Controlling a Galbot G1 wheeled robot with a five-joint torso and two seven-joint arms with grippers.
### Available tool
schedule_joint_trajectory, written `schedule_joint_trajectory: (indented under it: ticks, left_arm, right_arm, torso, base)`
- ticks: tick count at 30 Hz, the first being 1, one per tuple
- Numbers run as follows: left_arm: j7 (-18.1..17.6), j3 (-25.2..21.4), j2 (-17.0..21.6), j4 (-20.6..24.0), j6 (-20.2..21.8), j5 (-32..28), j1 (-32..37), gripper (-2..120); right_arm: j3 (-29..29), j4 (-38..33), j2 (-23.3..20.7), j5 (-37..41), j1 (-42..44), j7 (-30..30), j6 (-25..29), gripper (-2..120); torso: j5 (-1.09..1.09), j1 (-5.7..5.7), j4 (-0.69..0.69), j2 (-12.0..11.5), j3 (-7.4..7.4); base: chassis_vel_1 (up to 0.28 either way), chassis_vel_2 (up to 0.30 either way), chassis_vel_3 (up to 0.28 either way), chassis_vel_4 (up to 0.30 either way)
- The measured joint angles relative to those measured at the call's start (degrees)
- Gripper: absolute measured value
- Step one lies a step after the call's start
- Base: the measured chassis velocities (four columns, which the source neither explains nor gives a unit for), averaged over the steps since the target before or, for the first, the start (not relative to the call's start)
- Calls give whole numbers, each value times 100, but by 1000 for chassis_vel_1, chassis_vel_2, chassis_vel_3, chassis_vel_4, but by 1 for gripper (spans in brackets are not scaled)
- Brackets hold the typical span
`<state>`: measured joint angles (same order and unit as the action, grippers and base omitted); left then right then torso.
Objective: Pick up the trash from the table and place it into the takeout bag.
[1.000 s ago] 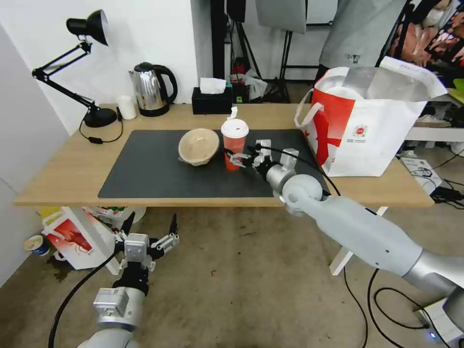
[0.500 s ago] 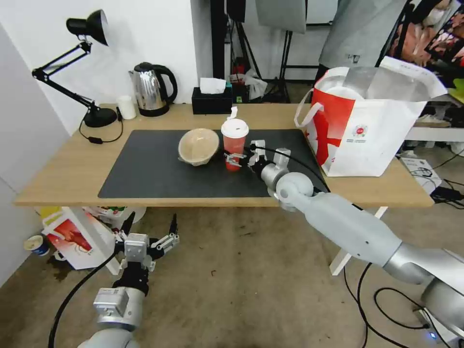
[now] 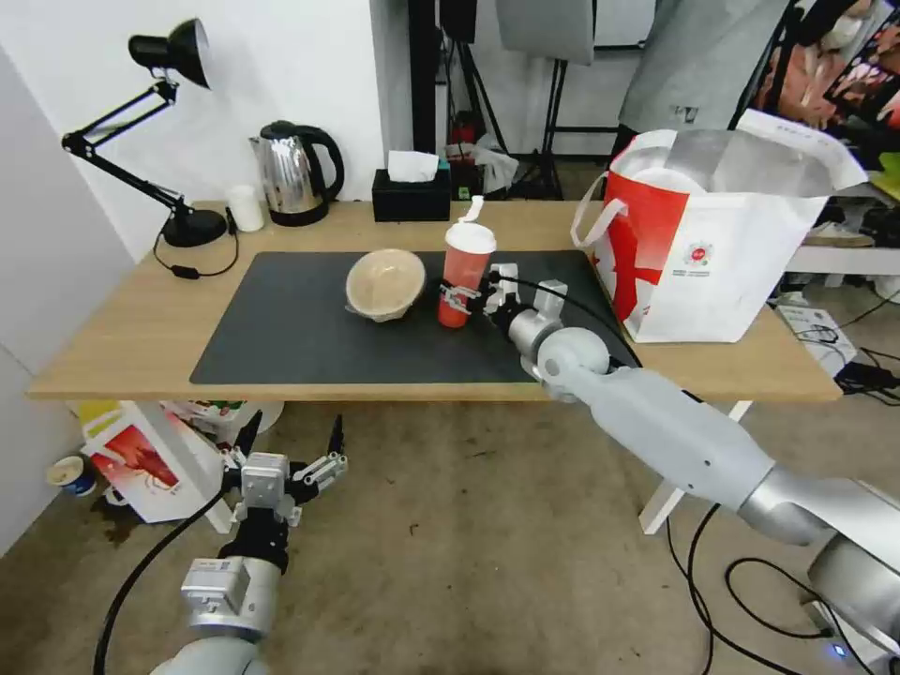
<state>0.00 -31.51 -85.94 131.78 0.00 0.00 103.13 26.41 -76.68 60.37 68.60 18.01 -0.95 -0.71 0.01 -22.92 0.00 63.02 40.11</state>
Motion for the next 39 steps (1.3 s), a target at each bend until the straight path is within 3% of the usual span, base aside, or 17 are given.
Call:
schedule_joint_trajectory:
  ticks: [22,39]
  left_arm:
    - [0,0,0,0,0,0,0,100]
    - [0,0,0,0,0,0,0,100]
  right_arm:
    - [-132,-263,-196,66,174,267,68,6]
    - [-334,-1025,-553,112,-19,321,121,3]
  torso:
    - [-1,0,0,0,0]
    - [0,0,-1,0,0]
  base:
    - [0,0,0,0]
    - [0,0,0,0]
